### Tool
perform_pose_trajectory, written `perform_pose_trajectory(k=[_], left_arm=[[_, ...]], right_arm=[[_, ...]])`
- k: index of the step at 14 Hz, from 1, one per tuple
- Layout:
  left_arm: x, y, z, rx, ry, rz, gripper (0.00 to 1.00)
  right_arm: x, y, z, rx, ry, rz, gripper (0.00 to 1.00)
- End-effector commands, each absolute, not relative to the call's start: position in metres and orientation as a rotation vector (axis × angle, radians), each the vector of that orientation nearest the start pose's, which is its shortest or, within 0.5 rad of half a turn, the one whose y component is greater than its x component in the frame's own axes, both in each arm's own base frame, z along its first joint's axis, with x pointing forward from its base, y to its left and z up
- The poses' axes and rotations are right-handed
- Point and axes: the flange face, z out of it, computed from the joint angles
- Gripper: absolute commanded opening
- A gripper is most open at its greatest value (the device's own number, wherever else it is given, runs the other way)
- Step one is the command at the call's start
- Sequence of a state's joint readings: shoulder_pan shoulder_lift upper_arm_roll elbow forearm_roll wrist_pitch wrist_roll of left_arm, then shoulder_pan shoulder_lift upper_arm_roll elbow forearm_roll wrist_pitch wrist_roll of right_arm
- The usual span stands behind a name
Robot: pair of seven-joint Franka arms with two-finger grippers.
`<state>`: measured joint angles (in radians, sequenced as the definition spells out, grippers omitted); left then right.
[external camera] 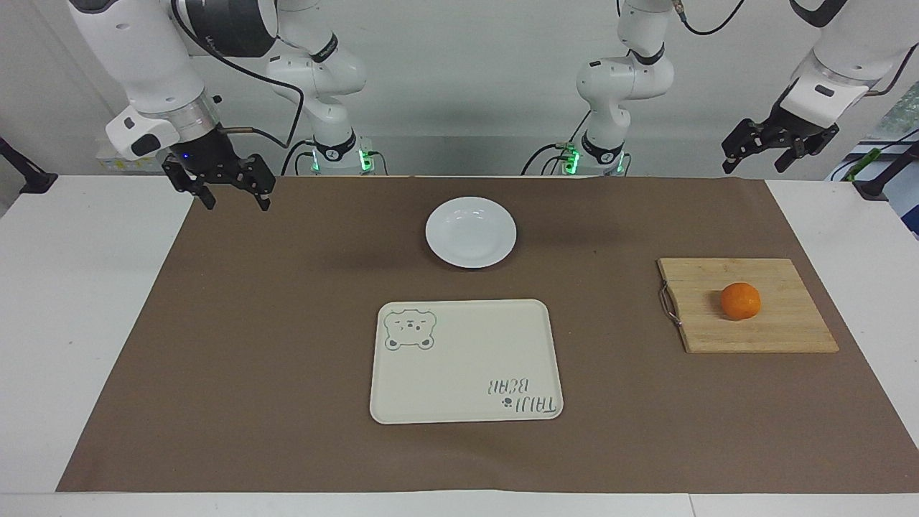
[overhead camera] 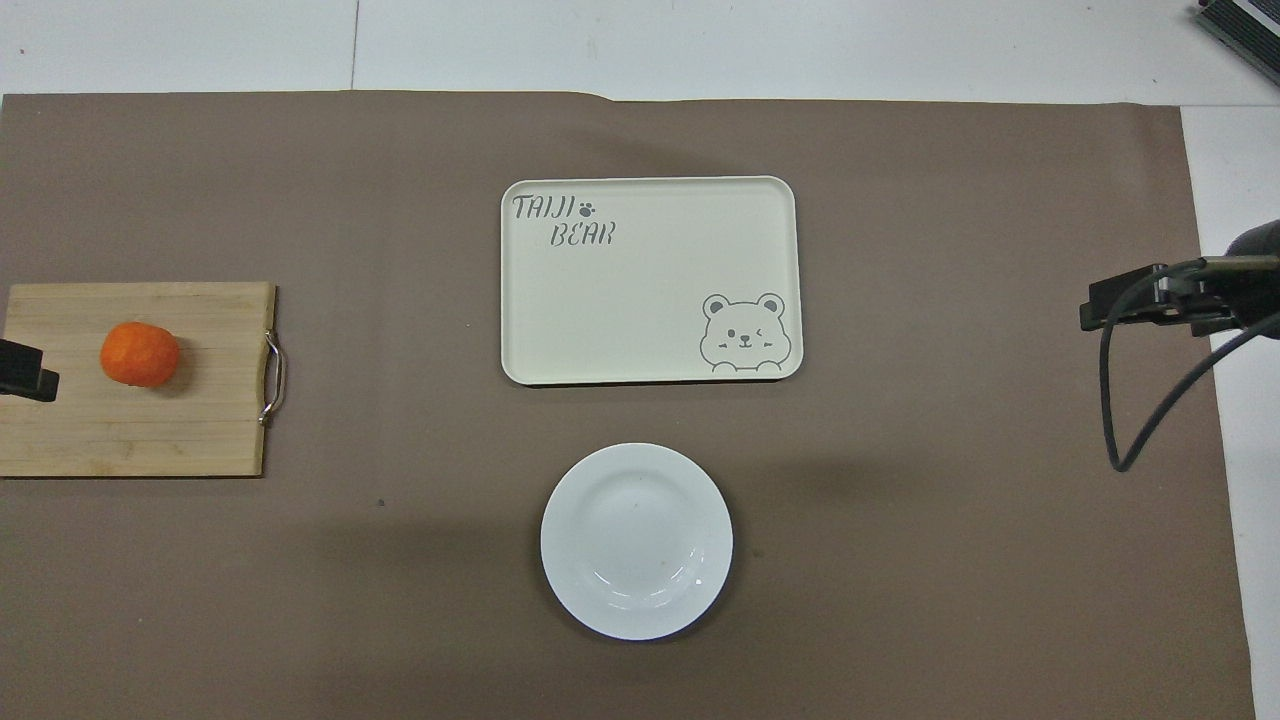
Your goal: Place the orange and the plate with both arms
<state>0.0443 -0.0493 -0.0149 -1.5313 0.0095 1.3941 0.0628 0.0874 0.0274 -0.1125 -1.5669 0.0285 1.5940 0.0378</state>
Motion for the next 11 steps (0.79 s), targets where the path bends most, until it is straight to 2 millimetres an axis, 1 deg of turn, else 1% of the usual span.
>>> perform_pose_trajectory(k=[1, 4, 8, 11], left_arm=[[0.5132, 0.0145, 0.6575, -3.136, 0.042, 0.149, 1.00], [0.5125, 0.0200, 0.6571, -3.137, 0.030, 0.157, 1.00], [0.5132, 0.0175, 0.6576, -3.138, 0.045, 0.147, 1.00], [0.5134, 0.0117, 0.6576, -3.139, 0.055, 0.147, 1.00]], right_arm=[[0.5650, -0.0114, 0.6167, -3.129, 0.130, 0.007, 1.00], [0.5650, -0.0114, 0.6167, -3.129, 0.130, 0.007, 1.00], [0.5650, -0.0114, 0.6167, -3.129, 0.130, 0.007, 1.00], [0.5650, -0.0114, 0.6167, -3.129, 0.130, 0.007, 1.00]])
